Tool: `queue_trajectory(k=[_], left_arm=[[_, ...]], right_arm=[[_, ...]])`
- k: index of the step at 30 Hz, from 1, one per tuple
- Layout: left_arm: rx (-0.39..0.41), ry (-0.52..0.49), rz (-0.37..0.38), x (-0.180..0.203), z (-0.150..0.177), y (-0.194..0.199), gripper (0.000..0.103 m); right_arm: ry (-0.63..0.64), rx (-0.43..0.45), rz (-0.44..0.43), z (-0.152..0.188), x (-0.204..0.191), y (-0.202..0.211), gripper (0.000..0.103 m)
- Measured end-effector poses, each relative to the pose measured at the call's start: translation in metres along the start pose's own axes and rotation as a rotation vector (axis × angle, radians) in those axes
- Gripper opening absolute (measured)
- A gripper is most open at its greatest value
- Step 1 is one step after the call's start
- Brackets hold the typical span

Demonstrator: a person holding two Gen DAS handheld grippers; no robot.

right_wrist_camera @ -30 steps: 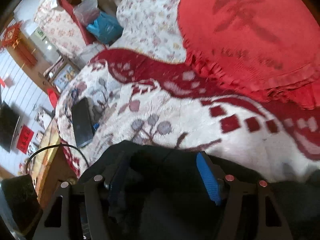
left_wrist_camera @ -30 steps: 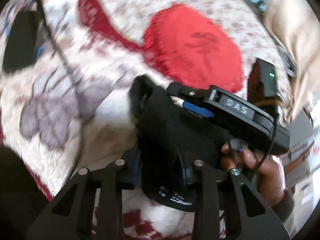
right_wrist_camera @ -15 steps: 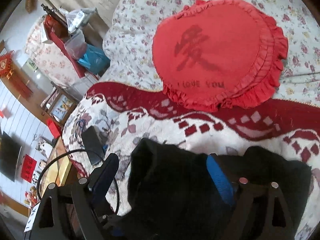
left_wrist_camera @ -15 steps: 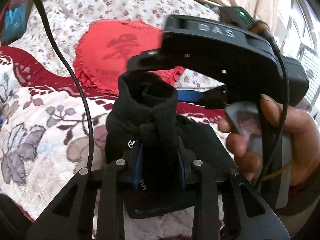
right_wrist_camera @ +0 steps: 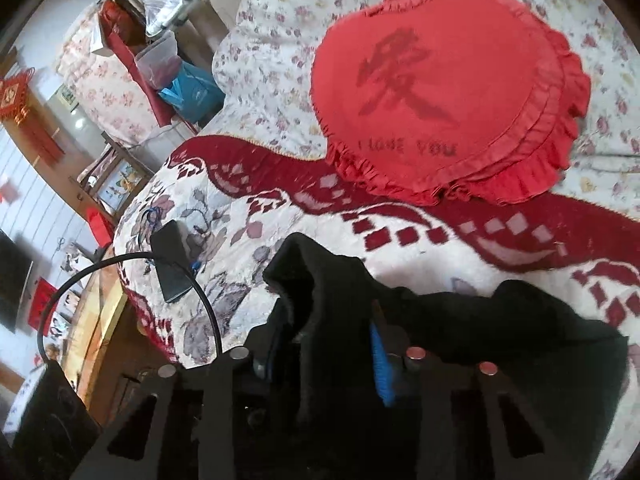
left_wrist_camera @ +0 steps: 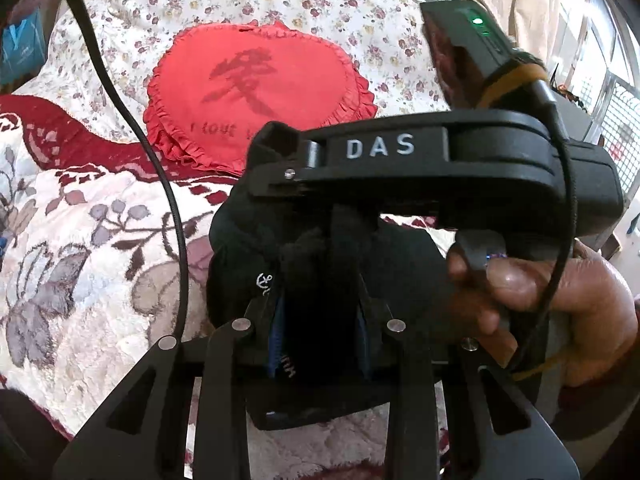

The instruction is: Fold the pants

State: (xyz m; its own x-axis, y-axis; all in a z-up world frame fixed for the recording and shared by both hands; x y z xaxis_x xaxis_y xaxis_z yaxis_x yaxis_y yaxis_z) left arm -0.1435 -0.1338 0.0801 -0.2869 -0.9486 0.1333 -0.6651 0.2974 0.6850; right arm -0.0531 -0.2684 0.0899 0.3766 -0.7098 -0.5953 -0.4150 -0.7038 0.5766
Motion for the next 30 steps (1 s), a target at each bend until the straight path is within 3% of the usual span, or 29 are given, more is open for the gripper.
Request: queue_trajectory(k=[4, 8, 10, 13, 18, 21, 22, 24, 25, 30], left_arm=[[-0.004, -0.031, 0.0, 0.008, -0.002, 0.006, 0.029], [-0.009, -0.017, 0.071, 0.008, -0.008, 0.019, 0.032], [0.008, -0.038, 0.082, 0.009, -0.008, 0.027, 0.035], [0.022, -0.062, 0.069, 0.011, -0.007, 0.033, 0.035], [-0.001, -0.059, 0.066, 0.01, -0.008, 0.025, 0.035], [-0.019, -0.05, 0.061, 0.007, -0.006, 0.019, 0.035], [-0.025, -0.045, 0.059, 0.005, -0.005, 0.017, 0.035], [-0.032, -0.036, 0.054, 0.0, -0.004, 0.015, 0.035], [-0.038, -0.03, 0.049, -0.003, -0.003, 0.014, 0.035], [-0.066, -0.021, 0.035, -0.015, 0.005, 0.014, 0.035]], right_arm=[[-0.008, 0.05, -0.023, 0.002, 0.003, 0.02, 0.022], [0.001, 0.103, -0.023, 0.002, 0.008, 0.051, 0.02], [-0.004, 0.13, -0.001, 0.003, 0.016, 0.07, 0.018], [-0.048, 0.198, 0.061, 0.007, 0.041, 0.104, 0.006], [-0.144, 0.231, 0.133, 0.021, 0.084, 0.132, 0.005], [-0.162, 0.217, 0.07, 0.029, 0.087, 0.129, 0.005], [-0.156, 0.207, 0.046, 0.032, 0.083, 0.124, 0.011], [-0.155, 0.187, 0.035, 0.039, 0.08, 0.113, 0.045], [-0.179, 0.183, 0.021, 0.044, 0.081, 0.105, 0.067], [-0.236, 0.127, -0.046, 0.054, 0.081, 0.067, 0.069]])
Point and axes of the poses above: each gripper's, at about its wrist camera, not at the fingertips, and y roughly against the way its jaws point, x to its right, z to its underside, the point moved 1 cm from there along -y, roughly the way its jaws point, and after that the axes turned 13 degrees about -z, right-handed, at the moved point
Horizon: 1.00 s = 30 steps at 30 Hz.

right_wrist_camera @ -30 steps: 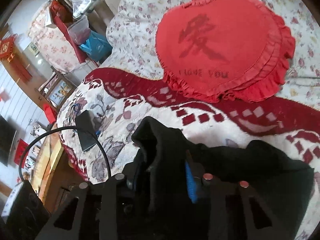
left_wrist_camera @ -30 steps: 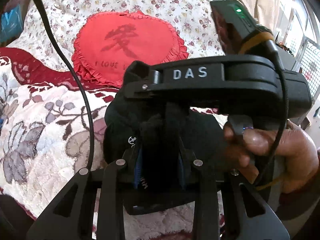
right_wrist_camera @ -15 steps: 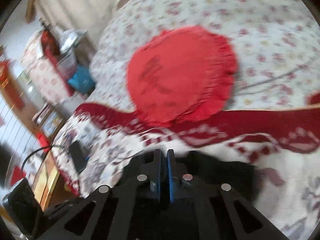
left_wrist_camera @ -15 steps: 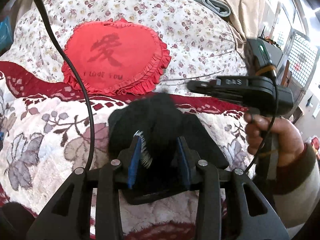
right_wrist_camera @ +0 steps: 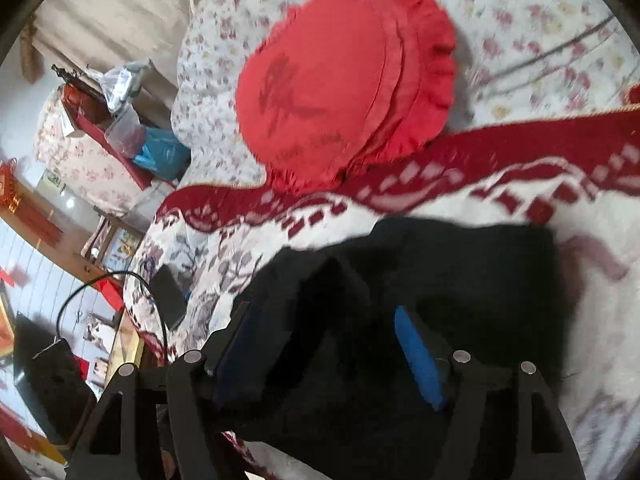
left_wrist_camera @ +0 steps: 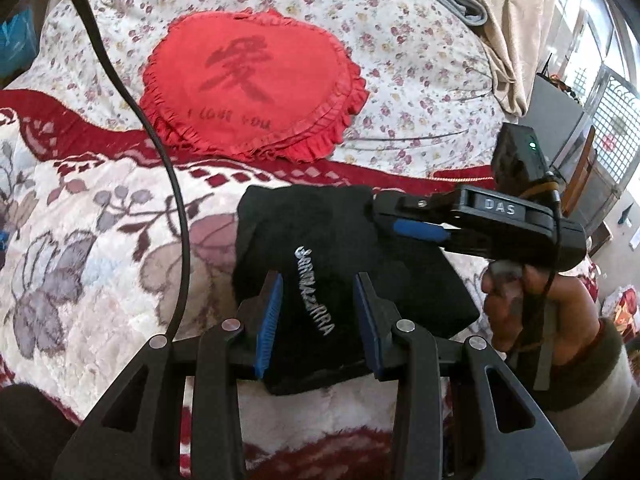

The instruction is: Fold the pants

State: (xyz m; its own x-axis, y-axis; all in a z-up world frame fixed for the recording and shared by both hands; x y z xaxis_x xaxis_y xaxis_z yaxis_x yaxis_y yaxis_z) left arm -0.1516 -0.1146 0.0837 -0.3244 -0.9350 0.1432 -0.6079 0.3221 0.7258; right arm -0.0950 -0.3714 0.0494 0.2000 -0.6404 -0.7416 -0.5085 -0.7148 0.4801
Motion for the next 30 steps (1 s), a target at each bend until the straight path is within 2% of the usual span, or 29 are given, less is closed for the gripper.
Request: queue_trajectory(k=[6, 9, 11, 13, 14, 15, 18, 21, 23, 24, 25, 26, 27, 28, 30], left_arm=[[-0.031, 0.03, -0.013, -0.015, 0.01, -0.001, 0.035], [-0.032, 0.04, -0.018, -0.018, 0.011, -0.002, 0.041], [-0.034, 0.059, -0.019, -0.022, 0.012, 0.001, 0.041], [0.012, 0.081, -0.027, -0.03, 0.01, 0.015, 0.041], [0.023, 0.084, -0.038, -0.033, 0.009, 0.018, 0.043], [0.024, 0.084, -0.048, -0.037, 0.007, 0.019, 0.05], [-0.015, 0.107, -0.052, -0.045, 0.008, 0.008, 0.053], [-0.064, 0.104, -0.041, -0.043, 0.011, -0.006, 0.053], [-0.068, 0.093, -0.038, -0.039, 0.013, -0.008, 0.053], [-0.068, 0.091, -0.036, -0.037, 0.013, -0.008, 0.053], [-0.067, 0.088, -0.035, -0.036, 0.013, -0.008, 0.053], [-0.069, 0.081, -0.034, -0.035, 0.013, -0.008, 0.053], [-0.072, 0.076, -0.032, -0.034, 0.012, -0.008, 0.053], [-0.073, 0.069, -0.033, -0.033, 0.011, -0.008, 0.053], [-0.065, 0.057, -0.024, -0.031, 0.007, -0.005, 0.053]], right_arm=[[-0.023, -0.025, -0.028, 0.006, -0.002, -0.016, 0.07], [-0.054, -0.012, -0.073, 0.008, 0.0, -0.016, 0.074], [-0.061, -0.016, -0.07, 0.009, 0.0, -0.017, 0.074], [-0.05, -0.009, -0.04, 0.009, -0.003, -0.012, 0.074], [-0.041, 0.005, -0.024, 0.009, -0.005, -0.006, 0.074], [-0.021, 0.03, -0.01, 0.009, -0.009, 0.002, 0.074], [0.026, 0.067, -0.012, 0.007, -0.023, 0.02, 0.074], [0.064, -0.003, -0.03, 0.008, -0.035, 0.013, 0.071], [0.055, -0.052, -0.031, 0.015, -0.034, -0.001, 0.055], [0.05, -0.076, -0.039, 0.018, -0.033, -0.01, 0.051], [0.051, -0.107, -0.038, 0.023, -0.031, -0.021, 0.042], [0.062, -0.121, -0.031, 0.026, -0.03, -0.028, 0.026], [0.076, -0.131, -0.023, 0.029, -0.03, -0.034, 0.019], [0.089, -0.123, -0.009, 0.03, -0.031, -0.036, 0.014], [0.122, -0.078, -0.006, 0.024, -0.035, -0.025, 0.011]])
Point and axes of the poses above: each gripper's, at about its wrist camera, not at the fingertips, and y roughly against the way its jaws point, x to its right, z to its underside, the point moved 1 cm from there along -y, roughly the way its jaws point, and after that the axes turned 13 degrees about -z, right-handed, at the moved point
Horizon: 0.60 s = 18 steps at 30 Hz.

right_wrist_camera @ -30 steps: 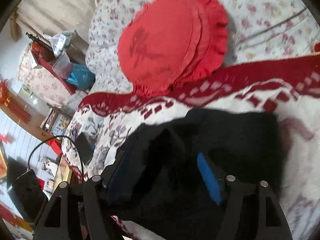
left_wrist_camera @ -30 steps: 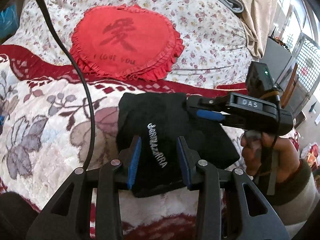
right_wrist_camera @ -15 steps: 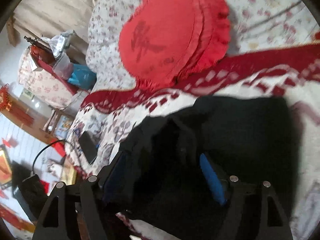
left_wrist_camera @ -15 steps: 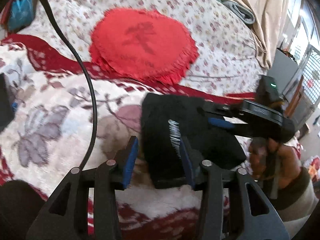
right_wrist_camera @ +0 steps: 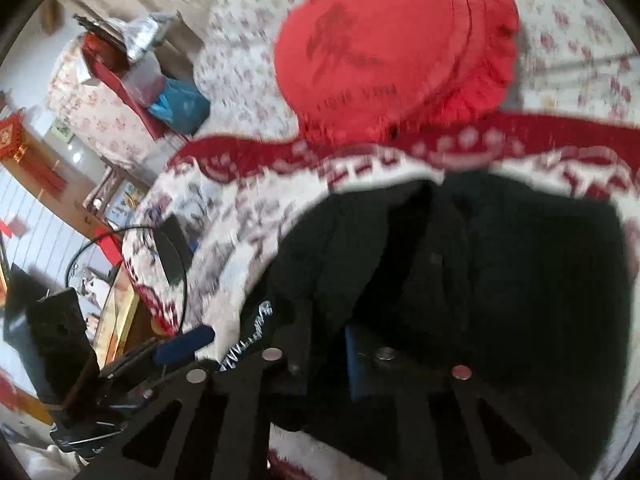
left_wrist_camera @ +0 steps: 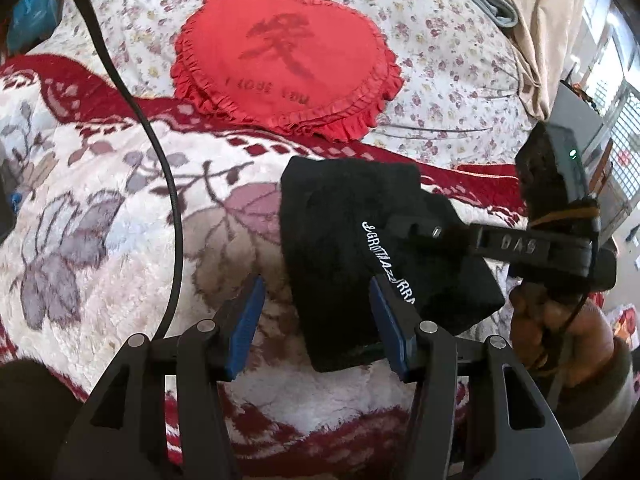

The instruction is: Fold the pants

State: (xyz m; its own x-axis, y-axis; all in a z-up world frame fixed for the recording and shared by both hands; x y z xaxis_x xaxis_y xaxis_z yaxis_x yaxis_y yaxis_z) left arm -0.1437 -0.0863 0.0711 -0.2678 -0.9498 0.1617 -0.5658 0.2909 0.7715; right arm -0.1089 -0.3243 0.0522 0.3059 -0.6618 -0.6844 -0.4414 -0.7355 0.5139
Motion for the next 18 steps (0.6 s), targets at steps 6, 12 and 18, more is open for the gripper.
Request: queue_trajectory(k=[6, 12, 18], left_arm=[[-0.001, -0.037, 0.049, 0.026, -0.016, -0.01, 0.065], [-0.052, -0.11, 0.023, 0.047, -0.01, -0.035, 0.065], [-0.061, -0.075, 0.026, 0.041, -0.007, -0.036, 0.065]], right_arm=[[0.088, -0.009, 0.153, -0.012, 0.006, 0.015, 0.009], [0.017, 0.097, 0.179, -0.005, 0.019, 0.045, 0.052], [-0.099, 0.048, 0.071, -0.004, 0.042, 0.021, 0.052]])
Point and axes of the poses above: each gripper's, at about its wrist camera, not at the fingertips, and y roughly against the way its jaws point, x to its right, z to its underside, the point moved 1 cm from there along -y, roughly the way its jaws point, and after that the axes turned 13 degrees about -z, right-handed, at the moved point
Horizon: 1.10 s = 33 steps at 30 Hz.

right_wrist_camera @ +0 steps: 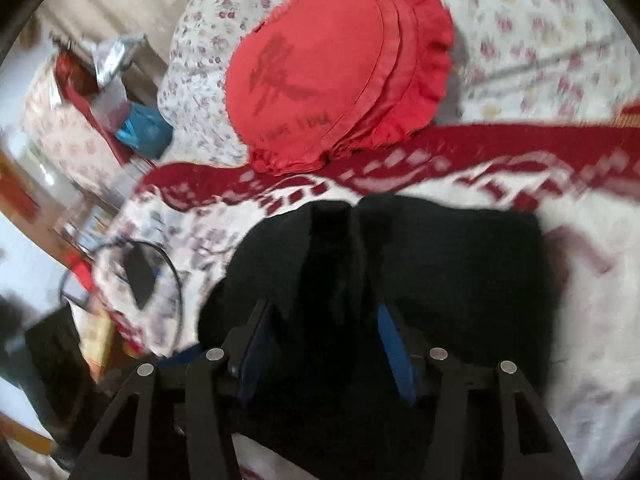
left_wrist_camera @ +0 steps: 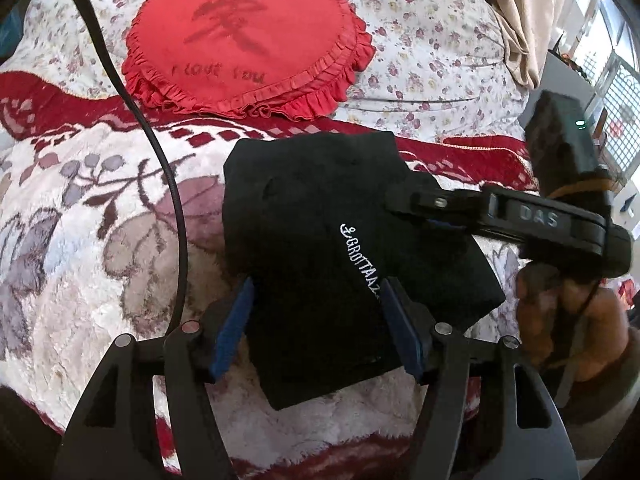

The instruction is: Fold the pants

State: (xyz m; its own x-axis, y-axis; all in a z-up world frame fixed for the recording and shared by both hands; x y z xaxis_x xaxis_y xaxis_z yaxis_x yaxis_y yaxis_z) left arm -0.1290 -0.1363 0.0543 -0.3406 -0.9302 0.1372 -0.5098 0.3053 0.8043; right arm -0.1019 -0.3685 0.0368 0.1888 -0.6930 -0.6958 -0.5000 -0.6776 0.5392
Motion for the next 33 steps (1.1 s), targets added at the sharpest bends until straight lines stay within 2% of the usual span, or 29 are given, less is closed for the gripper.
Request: queue_trajectory(k=[1, 3, 4, 6, 7, 8, 10, 13, 17, 20, 22, 24, 25, 26, 29, 33], left_arm=[[-0.002, 0.003, -0.003, -0.001, 0.0, 0.001, 0.065], [0.001, 0.011, -0.003, -0.006, 0.001, 0.004, 0.065], [0.005, 0.021, 0.0, -0.009, 0.001, 0.006, 0.065], [0.01, 0.035, -0.001, -0.013, 0.0, 0.011, 0.065], [0.015, 0.034, -0.009, -0.014, -0.001, 0.015, 0.065], [0.022, 0.031, -0.018, -0.015, -0.001, 0.018, 0.065], [0.049, 0.029, -0.024, -0.018, -0.005, 0.029, 0.065], [0.081, 0.033, -0.019, -0.018, -0.011, 0.04, 0.065], [0.095, 0.026, -0.001, -0.009, -0.02, 0.043, 0.065], [0.085, -0.017, 0.001, 0.007, -0.022, 0.033, 0.065], [0.051, -0.052, -0.016, 0.019, -0.022, 0.016, 0.065], [0.021, -0.066, -0.02, 0.027, -0.021, 0.002, 0.065], [0.0, -0.076, -0.03, 0.031, -0.021, -0.006, 0.065], [-0.008, -0.081, -0.038, 0.031, -0.022, -0.009, 0.065], [0.014, -0.077, -0.056, 0.03, -0.026, -0.005, 0.065], [0.039, -0.062, -0.073, 0.033, -0.043, -0.002, 0.065]], right_arm=[[-0.015, -0.005, -0.015, 0.001, 0.0, -0.007, 0.055], [0.019, -0.003, 0.023, 0.003, -0.005, -0.016, 0.054], [0.021, 0.001, 0.029, 0.003, -0.006, -0.018, 0.05], [0.024, 0.016, 0.0, 0.003, -0.009, -0.016, 0.029], [0.041, 0.022, 0.006, 0.002, -0.013, -0.014, 0.024], [0.08, 0.037, 0.012, 0.001, -0.021, -0.006, 0.014], [0.125, 0.068, -0.015, -0.003, -0.036, 0.012, 0.011], [0.211, 0.101, 0.025, -0.007, -0.054, 0.038, 0.011], [0.192, 0.155, 0.069, -0.006, -0.043, 0.072, 0.011], [0.115, 0.149, 0.169, 0.004, -0.01, 0.083, 0.011], [0.056, 0.123, 0.228, 0.011, 0.019, 0.075, 0.011], [0.012, 0.1, 0.253, 0.013, 0.039, 0.066, 0.015], [0.005, 0.091, 0.273, 0.014, 0.043, 0.065, 0.02], [0.003, 0.096, 0.297, 0.013, 0.042, 0.068, 0.029], [0.052, 0.134, 0.334, 0.008, 0.025, 0.087, 0.031], [0.127, 0.175, 0.259, 0.0, -0.008, 0.103, 0.031]])
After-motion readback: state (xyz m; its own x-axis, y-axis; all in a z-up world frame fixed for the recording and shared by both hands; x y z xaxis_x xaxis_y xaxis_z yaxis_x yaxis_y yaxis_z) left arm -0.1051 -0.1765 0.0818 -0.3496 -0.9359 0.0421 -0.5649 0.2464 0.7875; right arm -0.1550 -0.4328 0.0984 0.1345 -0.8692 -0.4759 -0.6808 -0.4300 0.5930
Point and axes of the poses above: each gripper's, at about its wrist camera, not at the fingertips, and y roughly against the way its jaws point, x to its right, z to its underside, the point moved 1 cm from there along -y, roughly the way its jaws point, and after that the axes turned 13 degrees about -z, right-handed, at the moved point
